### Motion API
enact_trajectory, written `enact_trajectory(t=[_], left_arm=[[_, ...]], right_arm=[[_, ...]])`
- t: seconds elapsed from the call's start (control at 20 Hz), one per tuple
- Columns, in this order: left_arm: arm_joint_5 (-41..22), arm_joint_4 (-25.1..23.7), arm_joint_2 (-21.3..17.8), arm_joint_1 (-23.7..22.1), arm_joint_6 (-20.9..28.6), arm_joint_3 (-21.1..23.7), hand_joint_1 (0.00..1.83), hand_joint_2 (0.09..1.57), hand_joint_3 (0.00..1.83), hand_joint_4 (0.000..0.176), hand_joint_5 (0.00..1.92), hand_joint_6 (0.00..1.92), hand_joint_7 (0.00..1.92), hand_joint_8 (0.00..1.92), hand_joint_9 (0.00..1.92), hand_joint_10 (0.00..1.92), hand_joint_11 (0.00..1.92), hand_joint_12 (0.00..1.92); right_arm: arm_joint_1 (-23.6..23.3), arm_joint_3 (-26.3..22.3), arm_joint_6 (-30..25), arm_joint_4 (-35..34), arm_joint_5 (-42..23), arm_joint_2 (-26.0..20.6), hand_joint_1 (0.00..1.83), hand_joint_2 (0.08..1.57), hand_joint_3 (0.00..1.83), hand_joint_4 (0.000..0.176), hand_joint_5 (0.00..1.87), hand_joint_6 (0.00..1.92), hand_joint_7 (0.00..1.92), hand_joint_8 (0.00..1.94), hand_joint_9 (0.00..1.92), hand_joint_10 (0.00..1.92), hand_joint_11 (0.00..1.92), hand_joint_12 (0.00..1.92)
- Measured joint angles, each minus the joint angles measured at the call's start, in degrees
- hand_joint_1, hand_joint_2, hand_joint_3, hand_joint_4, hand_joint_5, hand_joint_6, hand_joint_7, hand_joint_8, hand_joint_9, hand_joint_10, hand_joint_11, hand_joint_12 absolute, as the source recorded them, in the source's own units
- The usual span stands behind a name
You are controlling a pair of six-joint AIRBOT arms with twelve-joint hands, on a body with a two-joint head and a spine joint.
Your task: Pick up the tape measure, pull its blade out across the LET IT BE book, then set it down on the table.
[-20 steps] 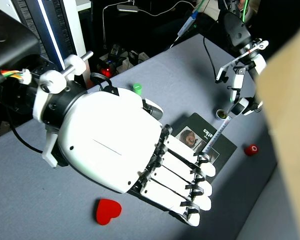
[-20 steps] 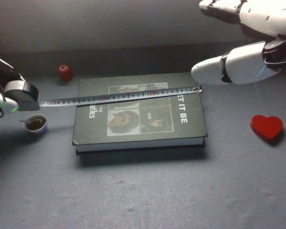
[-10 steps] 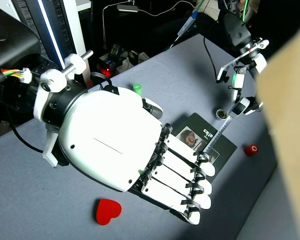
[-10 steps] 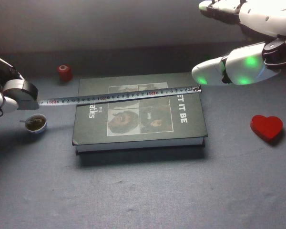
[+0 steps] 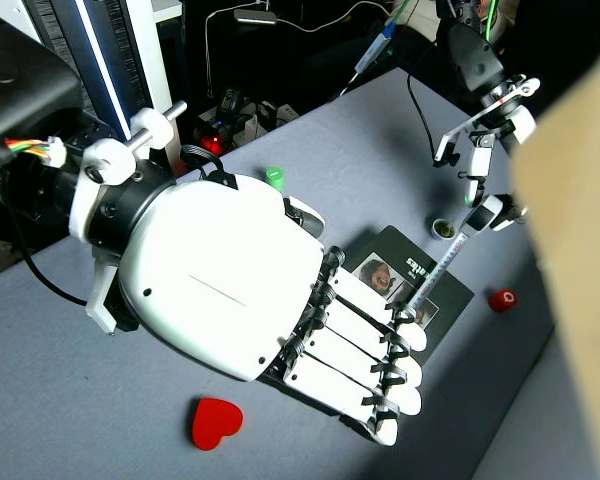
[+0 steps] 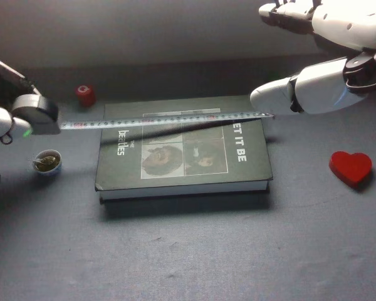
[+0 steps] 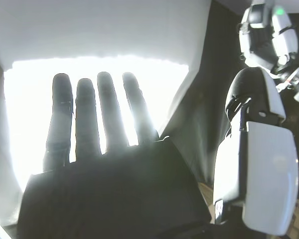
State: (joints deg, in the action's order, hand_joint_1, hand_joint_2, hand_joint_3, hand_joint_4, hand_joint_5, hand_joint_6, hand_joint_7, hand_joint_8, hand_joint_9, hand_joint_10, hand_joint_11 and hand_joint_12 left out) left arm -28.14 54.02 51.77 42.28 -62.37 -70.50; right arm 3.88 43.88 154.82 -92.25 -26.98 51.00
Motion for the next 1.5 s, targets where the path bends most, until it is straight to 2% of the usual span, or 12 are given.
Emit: enact_trajectory(t=[0.25, 0.35, 0.55, 0.75, 0.95, 1.1, 1.35, 1.5], left_arm=[[0.17, 6.03, -2.91, -6.29, -10.19, 5.88, 1.38, 1.09, 0.00, 0.000, 1.07, 0.62, 1.08, 0.89, 0.86, 1.29, 0.81, 1.04], [0.07, 9.27, -4.22, -8.68, -14.21, 8.85, 1.38, 1.09, 0.00, 0.000, 1.10, 0.58, 1.07, 0.88, 0.87, 1.28, 0.84, 1.00], [-1.40, 17.51, -8.13, -13.68, -23.98, 16.02, 1.38, 1.08, 0.00, 0.000, 1.08, 0.62, 1.09, 0.85, 0.88, 1.27, 0.83, 1.00], [-2.89, 24.22, -12.35, -14.86, -28.94, 22.99, 1.38, 1.08, 0.00, 0.000, 1.09, 0.60, 1.09, 0.84, 0.89, 1.27, 0.81, 1.05], [-4.81, 27.02, -14.99, -14.78, -29.11, 28.79, 1.39, 1.08, 0.00, 0.000, 1.09, 0.61, 1.11, 0.79, 0.91, 1.24, 0.82, 1.04], [-4.85, 25.75, -17.03, -11.63, -27.58, 31.04, 1.39, 1.08, 0.00, 0.000, 1.05, 0.68, 1.13, 0.75, 0.91, 1.25, 0.79, 1.06], [-4.96, 17.29, -19.39, -0.96, -13.88, 31.15, 1.38, 1.08, 0.00, 0.000, 1.04, 0.72, 1.12, 0.73, 0.90, 1.28, 0.78, 1.08], [-5.81, 13.92, -19.43, 2.43, -7.78, 30.99, 1.38, 1.09, 0.00, 0.000, 1.02, 0.75, 1.12, 0.73, 0.90, 1.28, 0.79, 1.06]], right_arm=[[0.00, -0.04, 0.00, 0.00, 0.07, -0.11, 0.08, 0.97, 0.00, 0.027, 0.07, 0.00, 0.10, 0.00, 0.06, 0.00, 0.00, 0.51], [0.00, -0.04, 0.00, 0.00, 0.02, -0.11, 0.08, 0.97, 0.00, 0.027, 0.07, 0.00, 0.10, 0.00, 0.06, 0.00, 0.00, 0.51], [0.02, -0.04, 0.00, 0.00, 0.09, -0.11, 0.10, 0.96, 0.00, 0.027, 0.08, 0.00, 0.11, 0.00, 0.07, 0.00, 0.00, 0.54], [0.31, -0.04, 0.07, -0.09, 0.09, -0.11, 0.12, 0.95, 0.00, 0.026, 0.08, 0.00, 0.12, 0.00, 0.08, 0.00, 0.00, 0.55], [0.31, -0.11, 0.13, 0.09, 0.20, -0.11, 0.13, 0.96, 0.00, 0.027, 0.10, 0.01, 0.14, 0.00, 0.09, 0.00, 0.00, 0.58], [0.31, -0.11, 0.20, 0.09, 0.20, -0.11, 0.14, 0.96, 0.00, 0.028, 0.08, 0.00, 0.13, 0.00, 0.08, 0.00, 0.00, 0.50], [0.31, -0.22, 0.37, 0.09, 0.28, -0.17, 0.15, 0.95, 0.00, 0.029, 0.08, 0.00, 0.13, 0.00, 0.08, 0.00, 0.00, 0.46], [0.31, -0.22, 0.39, 0.09, 0.20, -0.17, 0.15, 0.95, 0.00, 0.029, 0.08, 0.00, 0.13, 0.00, 0.08, 0.00, 0.00, 0.44]])
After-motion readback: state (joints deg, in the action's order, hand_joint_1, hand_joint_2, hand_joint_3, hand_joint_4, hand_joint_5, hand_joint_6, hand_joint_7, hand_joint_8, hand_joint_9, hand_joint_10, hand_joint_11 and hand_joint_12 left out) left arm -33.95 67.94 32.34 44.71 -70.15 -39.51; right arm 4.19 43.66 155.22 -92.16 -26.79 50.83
